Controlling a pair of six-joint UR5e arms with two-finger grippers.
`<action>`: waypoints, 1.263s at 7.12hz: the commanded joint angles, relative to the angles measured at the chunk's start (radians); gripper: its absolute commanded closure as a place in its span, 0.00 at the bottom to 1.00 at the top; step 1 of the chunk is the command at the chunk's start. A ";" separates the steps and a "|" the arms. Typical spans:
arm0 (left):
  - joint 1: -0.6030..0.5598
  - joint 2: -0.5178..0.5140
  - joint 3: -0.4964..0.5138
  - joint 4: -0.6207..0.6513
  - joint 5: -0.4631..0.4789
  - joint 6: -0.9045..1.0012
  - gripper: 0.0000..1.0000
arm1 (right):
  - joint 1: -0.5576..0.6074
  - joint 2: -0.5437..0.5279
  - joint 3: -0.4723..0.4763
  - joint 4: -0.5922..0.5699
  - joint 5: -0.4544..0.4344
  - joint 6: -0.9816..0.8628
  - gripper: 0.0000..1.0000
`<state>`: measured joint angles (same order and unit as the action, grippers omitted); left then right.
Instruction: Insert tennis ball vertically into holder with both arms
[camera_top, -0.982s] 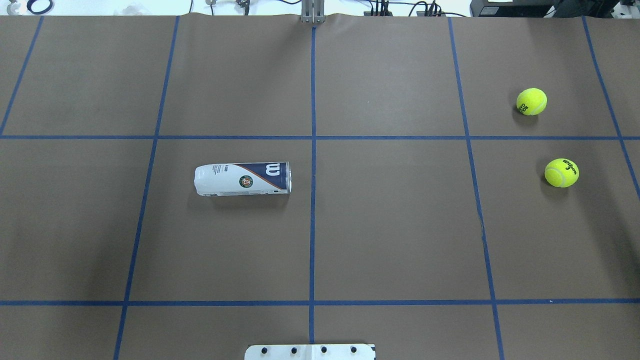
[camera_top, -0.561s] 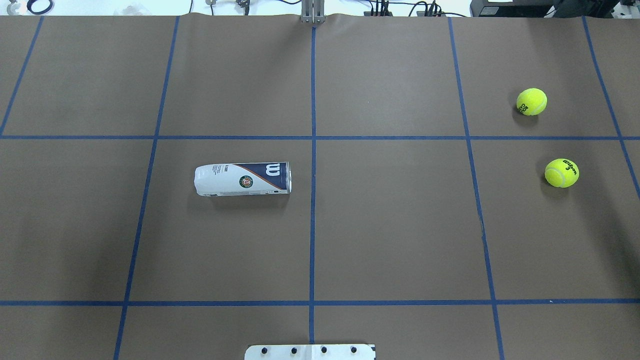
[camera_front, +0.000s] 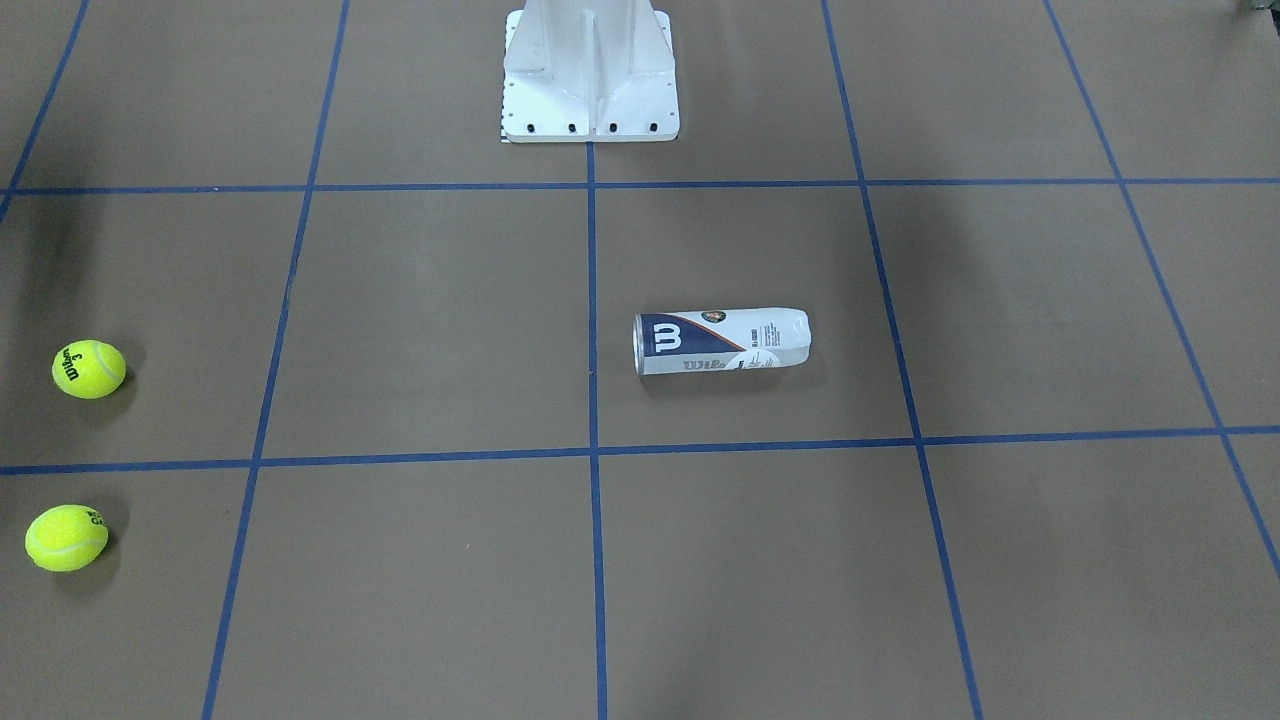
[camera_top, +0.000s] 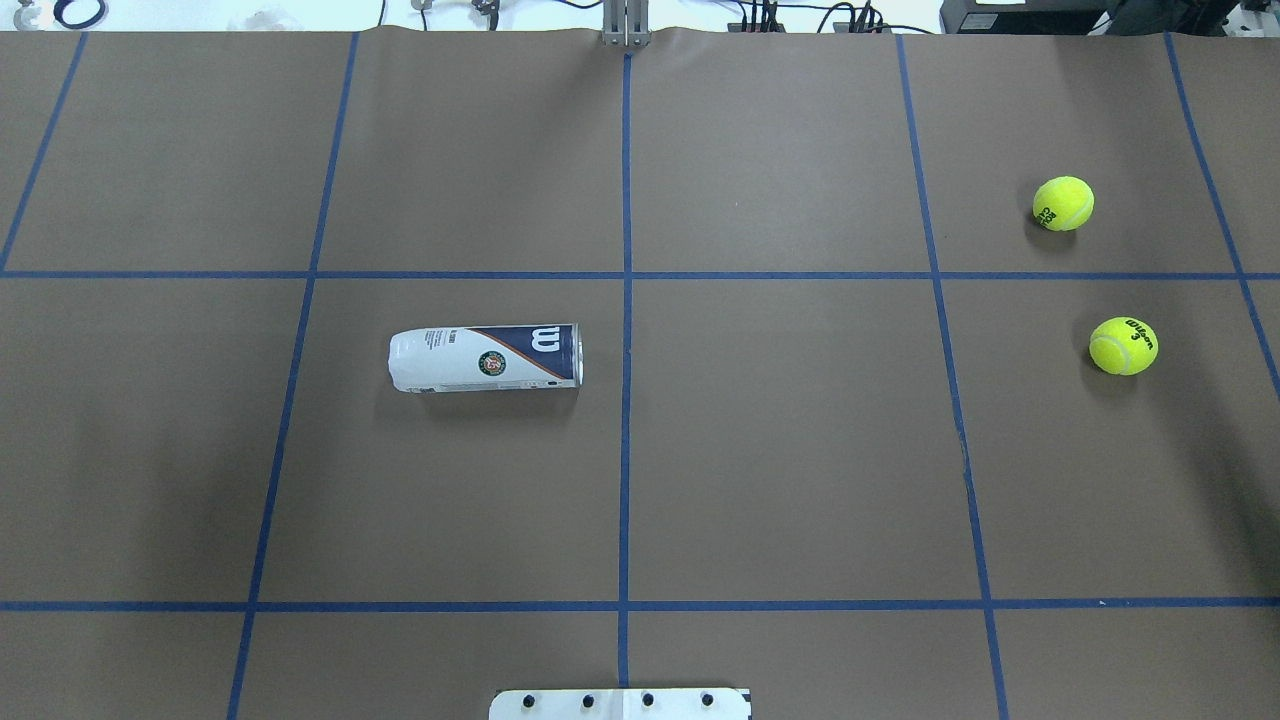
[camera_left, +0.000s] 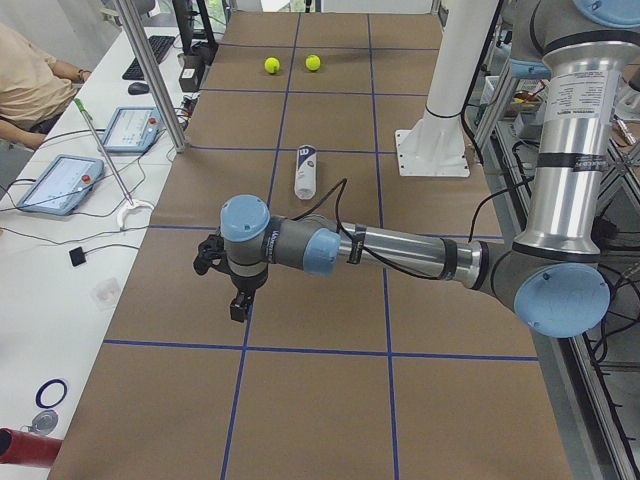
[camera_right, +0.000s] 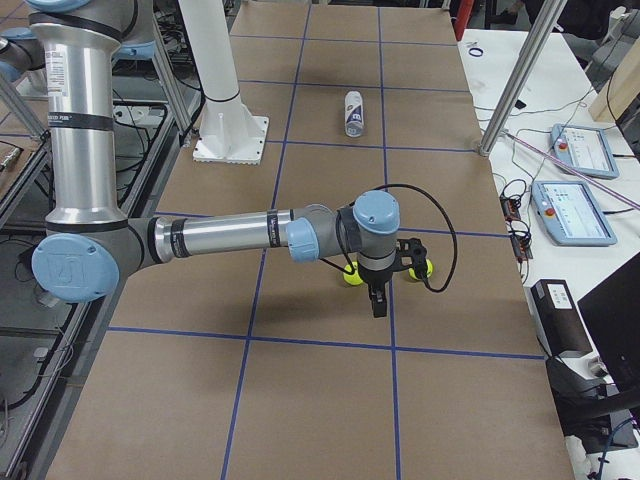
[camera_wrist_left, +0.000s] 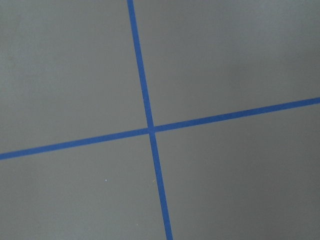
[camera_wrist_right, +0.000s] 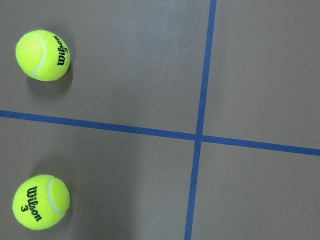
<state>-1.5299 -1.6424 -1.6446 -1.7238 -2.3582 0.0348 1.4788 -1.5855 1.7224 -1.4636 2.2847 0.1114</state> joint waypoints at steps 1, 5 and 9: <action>0.002 -0.020 0.025 -0.164 0.000 -0.009 0.00 | -0.005 0.004 0.002 0.009 -0.001 -0.006 0.00; 0.355 -0.379 0.031 -0.205 0.158 -0.092 0.00 | -0.012 0.010 0.002 0.062 0.009 0.001 0.00; 0.730 -0.525 0.028 -0.203 0.398 -0.061 0.01 | -0.014 0.025 0.003 0.062 0.009 0.002 0.01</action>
<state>-0.9143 -2.1293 -1.6204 -1.9317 -2.0080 -0.0400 1.4660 -1.5621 1.7246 -1.4021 2.2928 0.1133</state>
